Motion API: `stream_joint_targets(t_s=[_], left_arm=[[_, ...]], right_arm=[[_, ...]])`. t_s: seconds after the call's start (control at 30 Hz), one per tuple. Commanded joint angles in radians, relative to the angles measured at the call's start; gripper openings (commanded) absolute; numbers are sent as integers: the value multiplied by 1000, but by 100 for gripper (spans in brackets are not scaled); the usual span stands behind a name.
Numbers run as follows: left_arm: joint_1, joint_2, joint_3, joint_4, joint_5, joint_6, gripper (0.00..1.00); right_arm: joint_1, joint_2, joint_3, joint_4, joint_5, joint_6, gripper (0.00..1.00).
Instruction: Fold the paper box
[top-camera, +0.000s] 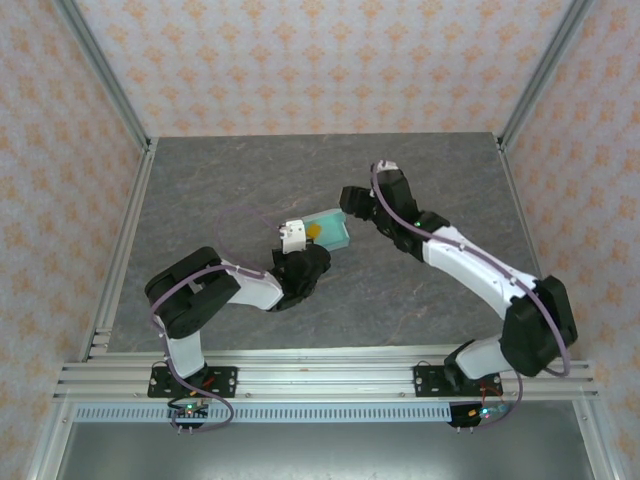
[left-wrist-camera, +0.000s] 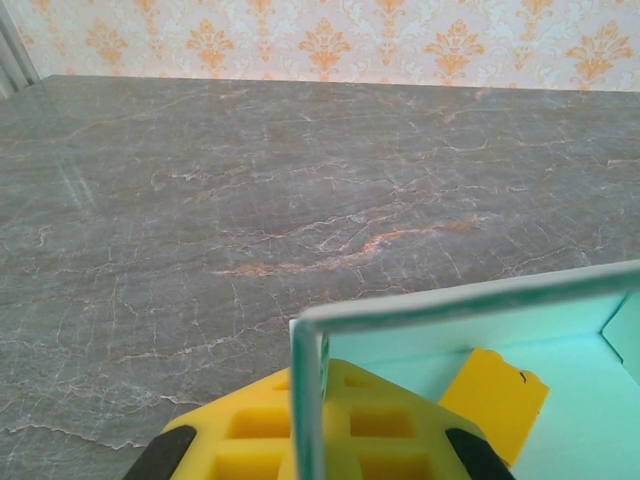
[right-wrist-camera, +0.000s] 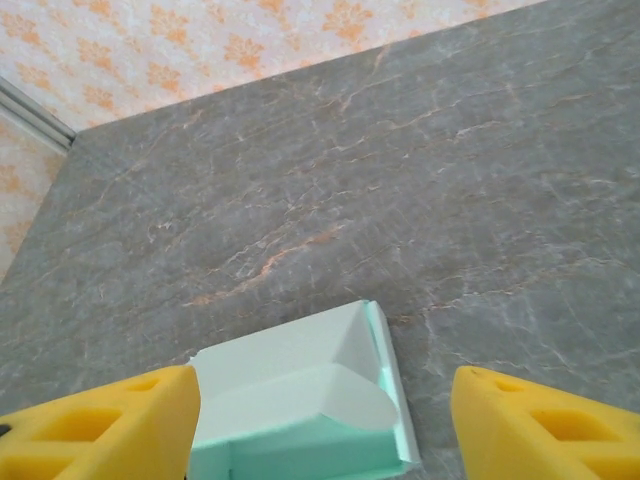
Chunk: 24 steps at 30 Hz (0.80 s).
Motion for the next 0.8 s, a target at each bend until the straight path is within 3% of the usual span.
stream_joint_targets(t_s=[0.0,0.27,0.77], left_arm=[[-5,43,-16,-111,-3,24,0],[-8,45,-9,-115,-1,24,0],[-23,64,-9,-127,-7,0,0]], right_arm=[[-4,110,108,-165,-30,-5,67],[0,304,270,-251,-68,-33,67],[3,323,176,-230,-45,-26,64]])
